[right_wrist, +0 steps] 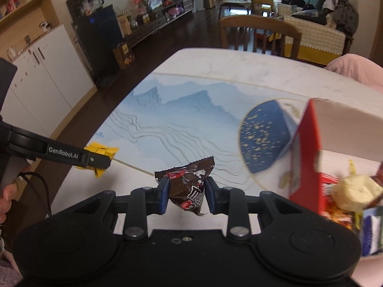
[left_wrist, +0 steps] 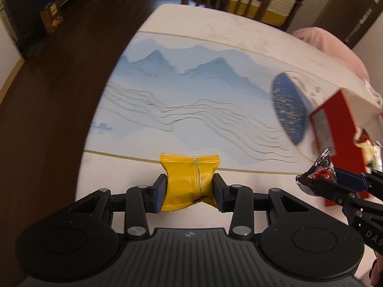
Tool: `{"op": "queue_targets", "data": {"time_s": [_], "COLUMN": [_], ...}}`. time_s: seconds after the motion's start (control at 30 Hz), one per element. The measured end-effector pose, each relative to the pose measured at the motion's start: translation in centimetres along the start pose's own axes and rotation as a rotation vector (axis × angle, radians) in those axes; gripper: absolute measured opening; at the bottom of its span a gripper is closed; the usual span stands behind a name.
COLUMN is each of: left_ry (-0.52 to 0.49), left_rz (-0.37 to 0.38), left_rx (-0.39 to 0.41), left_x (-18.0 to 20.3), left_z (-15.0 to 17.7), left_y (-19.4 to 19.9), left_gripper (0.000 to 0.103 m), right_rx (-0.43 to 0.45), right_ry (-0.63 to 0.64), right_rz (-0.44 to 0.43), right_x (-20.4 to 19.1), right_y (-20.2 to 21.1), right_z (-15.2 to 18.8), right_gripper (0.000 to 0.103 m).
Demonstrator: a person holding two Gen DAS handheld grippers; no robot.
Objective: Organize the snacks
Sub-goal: 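Lift and carry the M&M triangle and yellow candy over the box, then lower both snacks into the box and open both tools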
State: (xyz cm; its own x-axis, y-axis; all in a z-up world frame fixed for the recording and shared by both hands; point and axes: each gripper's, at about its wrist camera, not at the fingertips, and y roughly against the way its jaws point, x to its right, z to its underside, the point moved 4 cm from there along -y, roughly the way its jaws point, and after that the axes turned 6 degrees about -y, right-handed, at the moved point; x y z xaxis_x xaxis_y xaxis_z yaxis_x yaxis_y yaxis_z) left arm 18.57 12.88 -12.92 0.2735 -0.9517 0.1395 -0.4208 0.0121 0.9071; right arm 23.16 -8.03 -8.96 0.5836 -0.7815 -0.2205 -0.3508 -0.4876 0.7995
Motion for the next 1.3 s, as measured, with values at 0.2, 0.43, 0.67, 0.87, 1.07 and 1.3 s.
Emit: {"op": "queue_targets", "data": {"time_s": [0.2,0.43,0.67,0.87,1.07,1.3], "left_ry": [-0.075,-0.165,-0.238,-0.282,-0.32,-0.364], "left_rz": [0.043,0.083,0.115,0.136,0.14,0.124], "left_rx": [0.037,0.072,0.09,0.094,0.085,0.052], "left_x": [4.3,10.3,16.4,21.2,25.8,30.3], "left_z": [-0.8,-1.7,-2.3,-2.4,-2.5,-2.6], "left_y": [2.3,4.3,5.0,4.8,3.7,1.3], "left_gripper": [0.04,0.04,0.04,0.04,0.04,0.04], "right_rx": [0.062,0.119,0.154,0.169,0.172,0.156], "right_ry": [-0.037,-0.084,-0.133,-0.172,-0.198,-0.219], "right_rz": [0.021,0.055,0.1,0.123,0.15,0.176], "right_x": [2.8,6.9,11.2,14.8,18.4,22.9], "right_y": [4.0,7.7,10.2,11.7,12.6,12.4], "right_z": [-0.2,0.0,0.7,1.5,2.2,2.7], "right_gripper": [0.03,0.03,0.03,0.03,0.03,0.03]}}
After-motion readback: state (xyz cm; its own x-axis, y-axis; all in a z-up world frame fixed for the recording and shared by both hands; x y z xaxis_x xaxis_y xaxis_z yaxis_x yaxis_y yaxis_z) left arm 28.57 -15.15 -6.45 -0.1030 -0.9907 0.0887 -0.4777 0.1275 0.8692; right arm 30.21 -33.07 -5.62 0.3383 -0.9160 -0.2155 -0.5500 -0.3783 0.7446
